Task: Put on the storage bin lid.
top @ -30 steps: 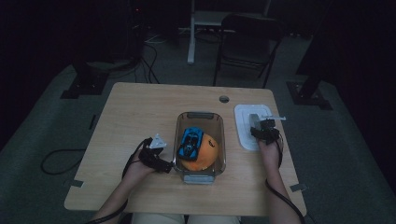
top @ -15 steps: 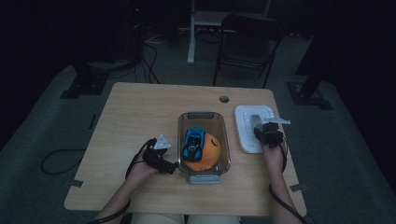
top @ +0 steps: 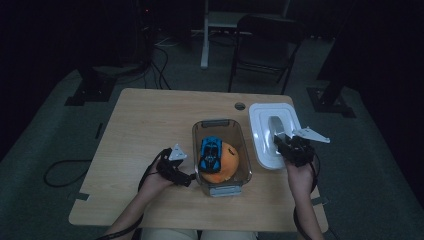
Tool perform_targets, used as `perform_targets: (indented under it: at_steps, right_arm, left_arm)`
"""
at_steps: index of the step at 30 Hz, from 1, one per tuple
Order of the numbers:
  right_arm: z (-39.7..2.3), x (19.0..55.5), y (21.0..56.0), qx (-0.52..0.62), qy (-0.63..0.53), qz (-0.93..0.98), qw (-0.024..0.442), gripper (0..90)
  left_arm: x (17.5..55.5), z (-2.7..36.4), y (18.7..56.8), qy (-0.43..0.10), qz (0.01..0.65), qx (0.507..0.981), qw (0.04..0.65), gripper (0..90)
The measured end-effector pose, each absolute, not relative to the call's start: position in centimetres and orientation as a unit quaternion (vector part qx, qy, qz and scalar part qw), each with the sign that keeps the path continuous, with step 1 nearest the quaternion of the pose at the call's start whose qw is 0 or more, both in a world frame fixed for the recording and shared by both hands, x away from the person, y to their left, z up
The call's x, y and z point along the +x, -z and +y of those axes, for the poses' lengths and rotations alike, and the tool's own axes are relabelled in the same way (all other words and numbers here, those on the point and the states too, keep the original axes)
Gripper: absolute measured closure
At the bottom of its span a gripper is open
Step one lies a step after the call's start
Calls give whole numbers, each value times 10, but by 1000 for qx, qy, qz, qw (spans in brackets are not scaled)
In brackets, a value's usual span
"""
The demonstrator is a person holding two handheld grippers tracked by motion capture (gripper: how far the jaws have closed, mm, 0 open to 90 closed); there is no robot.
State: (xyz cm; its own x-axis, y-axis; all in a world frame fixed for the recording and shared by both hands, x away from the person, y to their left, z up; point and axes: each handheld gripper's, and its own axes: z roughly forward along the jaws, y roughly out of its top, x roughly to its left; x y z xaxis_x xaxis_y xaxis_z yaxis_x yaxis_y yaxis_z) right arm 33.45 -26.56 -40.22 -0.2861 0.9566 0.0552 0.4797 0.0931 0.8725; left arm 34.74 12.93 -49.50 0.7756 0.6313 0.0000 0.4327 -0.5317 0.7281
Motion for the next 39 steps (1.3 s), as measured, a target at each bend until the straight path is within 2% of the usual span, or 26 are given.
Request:
perform_targets:
  at_steps: [12,21,30,39]
  right_arm:
    - [-235,305,370,475,-450,700,285,674]
    - [-206,287,357,437,-475,715,269,674]
    - [-171,285,368,408,-472,747,230,674]
    - [-157,300,379,406,-452,765,214,673]
  left_arm:
    - [347,116,495,-132,297,869,372,13]
    - [347,100,496,-131,287,873,373,13]
    - [346,87,496,-127,280,876,371,13]
    - [346,87,498,-124,283,874,375,13]
